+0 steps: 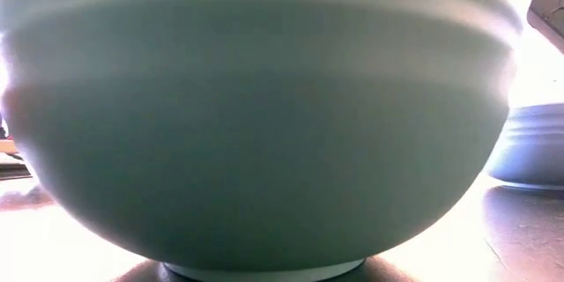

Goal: Place and stack bowls onto a shelf
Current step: Stack the small yellow bowl on top of the small pink bowl on the shelf

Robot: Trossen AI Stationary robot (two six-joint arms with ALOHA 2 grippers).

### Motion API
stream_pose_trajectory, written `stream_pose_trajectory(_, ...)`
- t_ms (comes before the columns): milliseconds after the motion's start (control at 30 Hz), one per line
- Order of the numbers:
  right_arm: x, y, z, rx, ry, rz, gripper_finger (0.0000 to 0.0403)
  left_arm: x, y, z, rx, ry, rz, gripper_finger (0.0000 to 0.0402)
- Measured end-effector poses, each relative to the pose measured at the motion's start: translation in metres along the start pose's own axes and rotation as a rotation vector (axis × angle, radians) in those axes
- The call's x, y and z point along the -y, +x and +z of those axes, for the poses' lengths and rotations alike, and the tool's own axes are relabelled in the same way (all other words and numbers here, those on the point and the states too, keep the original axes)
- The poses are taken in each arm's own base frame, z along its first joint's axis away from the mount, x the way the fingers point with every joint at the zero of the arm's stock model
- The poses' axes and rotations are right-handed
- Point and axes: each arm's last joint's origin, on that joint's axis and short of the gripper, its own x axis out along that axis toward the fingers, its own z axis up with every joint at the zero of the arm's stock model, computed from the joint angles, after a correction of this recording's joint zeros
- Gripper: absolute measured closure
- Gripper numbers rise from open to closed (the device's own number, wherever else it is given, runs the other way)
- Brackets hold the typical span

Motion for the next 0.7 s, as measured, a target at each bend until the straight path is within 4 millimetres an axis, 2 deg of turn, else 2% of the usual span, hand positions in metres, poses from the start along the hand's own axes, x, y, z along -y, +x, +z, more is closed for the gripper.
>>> stream_pose_trajectory(133, 0.002, -0.006, 0.003, 0.014, 0.000, -0.010, 0.0394, 0.000, 0.001, 0.000, -0.005, 0.003, 0.003, 0.0287)
stream_pose_trajectory(233, 0.005, -0.020, 0.010, 0.041, 0.005, -0.025, 0.0394, 0.000, 0.001, 0.000, -0.006, 0.003, 0.004, 0.0287)
stream_pose_trajectory(533, 0.018, -0.083, 0.034, 0.092, 0.019, -0.088, 0.0394, 0.000, 0.002, -0.002, -0.019, 0.016, 0.012, 0.0287)
stream_pose_trajectory(700, 0.022, -0.119, 0.044, 0.158, 0.047, -0.108, 0.0394, 0.001, 0.004, -0.001, -0.018, 0.114, 0.019, 0.0287)
